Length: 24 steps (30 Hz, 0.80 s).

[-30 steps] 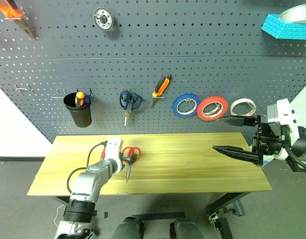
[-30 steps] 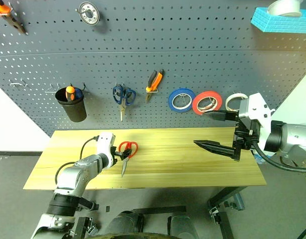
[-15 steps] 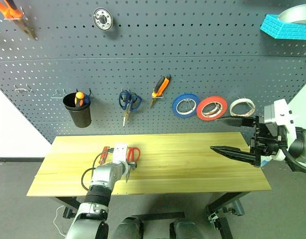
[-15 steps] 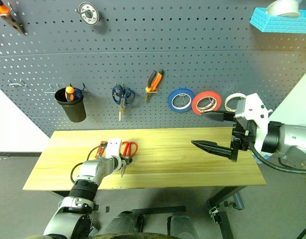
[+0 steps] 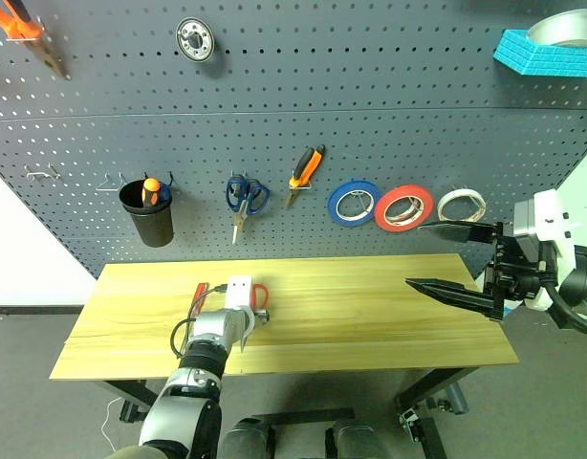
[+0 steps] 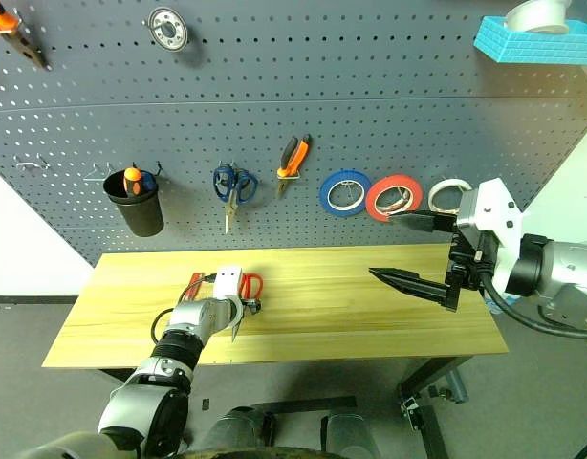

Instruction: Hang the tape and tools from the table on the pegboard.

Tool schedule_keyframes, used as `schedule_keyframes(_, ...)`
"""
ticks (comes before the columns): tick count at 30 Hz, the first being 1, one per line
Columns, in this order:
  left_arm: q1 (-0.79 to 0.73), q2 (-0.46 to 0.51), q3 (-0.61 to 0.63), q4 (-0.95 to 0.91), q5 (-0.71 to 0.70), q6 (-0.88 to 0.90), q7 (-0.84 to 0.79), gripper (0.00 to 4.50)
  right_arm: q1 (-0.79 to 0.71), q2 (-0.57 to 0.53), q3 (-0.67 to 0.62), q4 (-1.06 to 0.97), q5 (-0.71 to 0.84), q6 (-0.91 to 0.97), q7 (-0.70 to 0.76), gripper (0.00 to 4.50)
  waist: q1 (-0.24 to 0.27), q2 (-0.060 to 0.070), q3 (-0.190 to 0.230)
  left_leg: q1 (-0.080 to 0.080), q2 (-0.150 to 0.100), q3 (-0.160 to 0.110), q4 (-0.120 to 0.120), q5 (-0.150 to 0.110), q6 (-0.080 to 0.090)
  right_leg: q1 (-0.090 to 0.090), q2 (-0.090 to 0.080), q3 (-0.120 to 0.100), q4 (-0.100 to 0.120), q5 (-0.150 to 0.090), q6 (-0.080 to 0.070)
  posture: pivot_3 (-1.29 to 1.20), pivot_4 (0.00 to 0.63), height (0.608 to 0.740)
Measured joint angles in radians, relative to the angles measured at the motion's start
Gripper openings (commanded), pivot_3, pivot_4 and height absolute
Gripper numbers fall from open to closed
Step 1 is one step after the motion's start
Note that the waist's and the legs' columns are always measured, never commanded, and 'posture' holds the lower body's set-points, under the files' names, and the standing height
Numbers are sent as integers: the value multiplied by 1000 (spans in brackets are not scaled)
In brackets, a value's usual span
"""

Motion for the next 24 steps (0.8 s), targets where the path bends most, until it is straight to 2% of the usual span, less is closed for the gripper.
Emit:
schedule_keyframes(15, -15, -6, -3, 23, 46, 117, 57, 4500, 7, 0, -1, -18, -1, 1, -21, 4476, -31, 3, -21, 2, 0, 0, 0, -1, 0, 2, 0, 0, 0, -3, 5, -173, 0, 717)
schedule_keyframes(24, -21, -2, -1, 42, 49, 119, 77, 4500, 36, 1, -2, -33, -2, -1, -38, 4476, -42, 2, -29, 3, 0, 0, 0, -1, -1, 3, 0, 0, 0, -3, 5, -176, 0, 717)
